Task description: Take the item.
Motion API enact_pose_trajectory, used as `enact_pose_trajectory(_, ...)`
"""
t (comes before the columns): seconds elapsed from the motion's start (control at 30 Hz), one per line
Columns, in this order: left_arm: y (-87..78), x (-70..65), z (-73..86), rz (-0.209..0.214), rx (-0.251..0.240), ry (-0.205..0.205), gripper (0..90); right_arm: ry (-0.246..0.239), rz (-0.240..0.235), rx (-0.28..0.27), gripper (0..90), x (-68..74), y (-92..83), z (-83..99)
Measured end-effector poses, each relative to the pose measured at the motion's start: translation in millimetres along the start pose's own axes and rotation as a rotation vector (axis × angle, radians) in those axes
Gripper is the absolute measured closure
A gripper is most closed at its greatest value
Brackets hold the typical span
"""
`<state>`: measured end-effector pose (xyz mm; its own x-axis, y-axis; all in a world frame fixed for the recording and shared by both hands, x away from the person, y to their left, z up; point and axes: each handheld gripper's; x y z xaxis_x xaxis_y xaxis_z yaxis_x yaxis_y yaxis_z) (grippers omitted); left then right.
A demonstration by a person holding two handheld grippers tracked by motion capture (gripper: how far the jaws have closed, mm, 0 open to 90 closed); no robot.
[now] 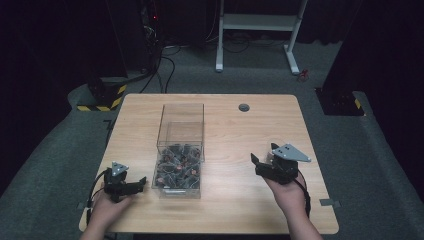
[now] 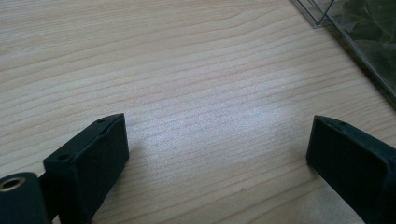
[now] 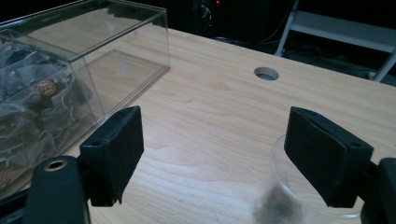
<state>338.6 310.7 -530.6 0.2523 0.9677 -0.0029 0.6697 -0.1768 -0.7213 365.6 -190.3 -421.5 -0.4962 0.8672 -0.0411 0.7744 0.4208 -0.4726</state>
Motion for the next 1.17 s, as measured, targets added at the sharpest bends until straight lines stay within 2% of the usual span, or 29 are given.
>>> enact_pose_trajectory(0.23,0.0,0.0,0.0,0.0,0.0,0.0,5.9,-0.012,-0.011,0.043,19.3,14.7,9.2,15.2)
enact_pose_trajectory(0.27,0.0,0.0,0.0,0.0,0.0,0.0,5.9,-0.011,-0.017,0.067,19.4,19.6,14.3,23.2)
enact_pose_trajectory(0.33,0.0,0.0,0.0,0.0,0.0,0.0,5.9,-0.014,-0.02,0.074,19.3,20.9,16.4,26.5)
enact_pose_trajectory(0.37,0.0,0.0,0.0,0.0,0.0,0.0,5.9,-0.005,-0.029,0.098,19.2,25.6,22.0,36.9)
enact_pose_trajectory(0.5,0.0,0.0,0.0,0.0,0.0,0.0,5.9,0.004,-0.039,0.133,18.8,31.3,28.9,50.1)
enact_pose_trajectory(0.53,0.0,0.0,0.0,0.0,0.0,0.0,5.9,-0.003,-0.046,0.158,18.2,35.5,34.5,61.0)
enact_pose_trajectory(0.57,0.0,0.0,0.0,0.0,0.0,0.0,5.9,-0.003,-0.046,0.158,18.2,35.5,34.5,61.0)
enact_pose_trajectory(0.6,0.0,0.0,0.0,0.0,0.0,0.0,5.9,0.006,-0.05,0.188,17.9,39.5,39.0,69.9)
enact_pose_trajectory(0.63,0.0,0.0,0.0,0.0,0.0,0.0,5.9,0.006,-0.05,0.188,17.9,39.5,39.0,69.9)
enact_pose_trajectory(0.7,0.0,0.0,0.0,0.0,0.0,-0.001,5.9,0.004,-0.063,0.229,17.2,44.1,45.5,81.3)
enact_pose_trajectory(0.77,0.0,0.0,0.0,0.0,0.0,0.0,5.9,0.014,-0.065,0.241,16.8,46.0,46.7,83.8)
enact_pose_trajectory(0.8,0.0,0.0,0.0,0.0,0.0,0.0,5.9,0.018,-0.078,0.29,16.3,48.9,50.0,87.1)
enact_pose_trajectory(0.9,0.1,-0.2,0.0,0.0,-0.001,-0.002,5.9,0.018,-0.074,0.294,16.9,49.8,50.9,86.8)
enact_pose_trajectory(0.93,0.2,-0.2,0.1,0.0,-0.002,-0.002,5.9,0.022,-0.073,0.319,17.8,50.2,52.9,86.7)
enact_pose_trajectory(1.03,0.2,-0.2,0.1,0.0,-0.002,-0.002,5.9,-0.002,-0.047,0.327,16.4,54.0,54.2,86.2)
enact_pose_trajectory(1.17,0.2,-0.2,0.1,0.0,-0.002,-0.001,5.9,0.011,-0.039,0.334,14.5,54.9,54.9,85.7)
Point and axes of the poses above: each handheld gripper's, and its own axes: y roughly forward along the jaws, z roughly out of its underside, x roughly to its left, and after that the axes turned 2 degrees about x, right-handed
